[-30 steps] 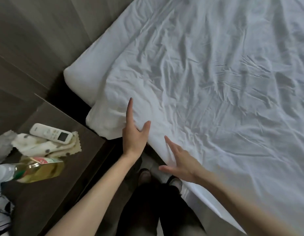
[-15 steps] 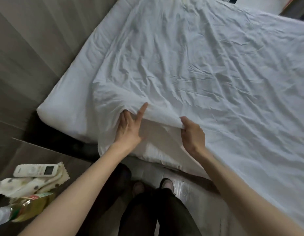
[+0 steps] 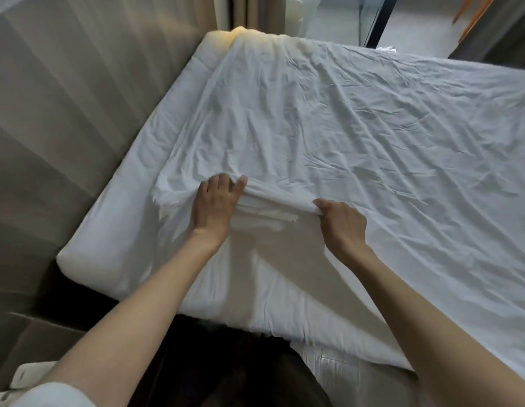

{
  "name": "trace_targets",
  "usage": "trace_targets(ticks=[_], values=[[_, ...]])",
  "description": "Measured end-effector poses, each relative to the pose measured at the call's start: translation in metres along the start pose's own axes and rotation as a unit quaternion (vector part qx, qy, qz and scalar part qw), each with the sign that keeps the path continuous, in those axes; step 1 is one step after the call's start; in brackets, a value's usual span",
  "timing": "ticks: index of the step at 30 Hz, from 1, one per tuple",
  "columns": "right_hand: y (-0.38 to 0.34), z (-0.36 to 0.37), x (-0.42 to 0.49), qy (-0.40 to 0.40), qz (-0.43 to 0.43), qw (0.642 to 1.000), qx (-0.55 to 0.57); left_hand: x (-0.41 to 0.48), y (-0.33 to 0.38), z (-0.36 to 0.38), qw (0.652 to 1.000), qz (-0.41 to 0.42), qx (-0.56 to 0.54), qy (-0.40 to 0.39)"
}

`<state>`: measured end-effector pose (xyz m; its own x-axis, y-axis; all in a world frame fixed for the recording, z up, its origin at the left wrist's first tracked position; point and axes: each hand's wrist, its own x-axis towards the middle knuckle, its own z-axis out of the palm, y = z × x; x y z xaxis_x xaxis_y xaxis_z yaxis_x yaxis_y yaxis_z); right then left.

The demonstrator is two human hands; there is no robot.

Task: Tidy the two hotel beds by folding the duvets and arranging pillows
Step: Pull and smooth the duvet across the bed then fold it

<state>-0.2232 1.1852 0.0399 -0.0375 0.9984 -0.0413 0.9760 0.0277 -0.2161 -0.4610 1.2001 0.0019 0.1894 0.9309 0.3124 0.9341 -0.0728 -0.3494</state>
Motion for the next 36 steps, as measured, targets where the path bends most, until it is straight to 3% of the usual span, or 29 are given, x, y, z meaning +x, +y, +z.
trace_targets(ticks=[8, 12, 18, 26, 31, 36], values=[[0.009, -0.021, 0.133, 0.023, -0.003, 1.0, -0.006, 0.116, -0.018, 0.021, 0.999, -0.013, 0.043, -0.017], [0.009, -0.024, 0.192, 0.04, 0.014, 0.999, 0.025, 0.158, -0.034, 0.041, 0.998, -0.069, -0.014, -0.001], [0.018, -0.017, 0.254, 0.077, 0.034, 0.989, 0.122, 0.197, -0.051, 0.074, 0.988, -0.123, -0.043, -0.088], [0.001, -0.014, 0.335, 0.168, -0.014, 0.973, 0.155, 0.303, -0.095, 0.113, 0.998, -0.047, -0.013, 0.033], [-0.006, 0.025, 0.389, 0.105, 0.028, 0.983, 0.149, 0.347, -0.104, 0.167, 0.999, -0.023, 0.011, -0.02], [0.006, 0.104, 0.422, 0.059, 0.075, 0.985, 0.144, 0.372, -0.089, 0.239, 0.997, 0.051, -0.016, -0.048]])
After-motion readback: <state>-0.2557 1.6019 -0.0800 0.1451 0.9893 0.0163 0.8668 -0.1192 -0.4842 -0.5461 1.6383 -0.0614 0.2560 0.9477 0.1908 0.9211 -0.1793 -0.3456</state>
